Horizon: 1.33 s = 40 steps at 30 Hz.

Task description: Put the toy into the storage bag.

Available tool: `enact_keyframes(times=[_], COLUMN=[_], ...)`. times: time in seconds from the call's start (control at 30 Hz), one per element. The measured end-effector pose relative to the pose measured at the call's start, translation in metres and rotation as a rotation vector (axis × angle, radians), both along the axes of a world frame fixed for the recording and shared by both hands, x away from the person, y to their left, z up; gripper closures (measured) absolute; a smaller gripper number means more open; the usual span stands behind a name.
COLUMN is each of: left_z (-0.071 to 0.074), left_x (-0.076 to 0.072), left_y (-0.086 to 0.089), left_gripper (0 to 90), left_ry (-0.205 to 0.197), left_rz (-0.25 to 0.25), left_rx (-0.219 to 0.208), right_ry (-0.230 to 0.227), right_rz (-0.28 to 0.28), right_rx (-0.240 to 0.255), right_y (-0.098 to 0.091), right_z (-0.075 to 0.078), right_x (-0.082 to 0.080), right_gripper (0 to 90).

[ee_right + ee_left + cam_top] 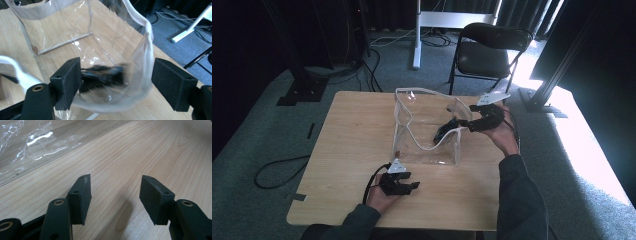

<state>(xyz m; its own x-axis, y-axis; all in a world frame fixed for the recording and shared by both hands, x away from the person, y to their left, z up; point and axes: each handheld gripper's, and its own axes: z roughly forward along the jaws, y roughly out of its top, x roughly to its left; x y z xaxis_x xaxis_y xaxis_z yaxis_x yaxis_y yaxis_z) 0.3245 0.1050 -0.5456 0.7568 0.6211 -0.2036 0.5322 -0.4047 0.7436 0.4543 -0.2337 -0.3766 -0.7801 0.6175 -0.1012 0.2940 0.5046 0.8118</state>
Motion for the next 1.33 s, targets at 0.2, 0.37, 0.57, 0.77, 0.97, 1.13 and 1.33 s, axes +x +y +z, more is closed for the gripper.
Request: enact_keyframes(times=[0.2, 0.37, 0.57, 0.77, 0.97, 1.13, 1.33], left_z=[0.0, 0.0, 0.0, 0.0, 0.0, 0.0, 0.0], left_x=[0.0, 0.0, -0.001, -0.001, -0.001, -0.001, 0.0], left_y=[-0.001, -0.001, -0.001, -0.001, -0.001, -0.001, 0.0], left_gripper=[41.8, 41.8, 41.6, 41.6, 41.6, 41.6, 41.6], left_ry=[-0.002, -0.002, -0.002, -0.003, -0.004, -0.005, -0.004], left_rz=[0.0, -0.001, -0.002, 0.0, -0.002, -0.002, -0.003], left_rx=[-0.002, 0.0, 0.0, -0.002, 0.001, 0.002, 0.002], right_ry=[-0.005, -0.036, -0.067, -0.08, -0.049, -0.012, 0.069], right_rz=[-0.023, -0.063, -0.106, -0.155, -0.162, -0.178, -0.204], right_rx=[0.011, 0.029, 0.085, 0.117, 0.118, 0.105, 0.102], right_y=[-0.007, -0.012, -0.022, -0.031, -0.03, -0.028, -0.033], right_z=[-0.002, -0.003, -0.004, -0.019, -0.045, -0.084, -0.121], right_x=[-0.003, -0.012, -0.027, -0.05, -0.066, -0.084, -0.092], right_gripper=[23.8, 23.7, 23.8, 23.8, 23.4, 23.3, 22.9])
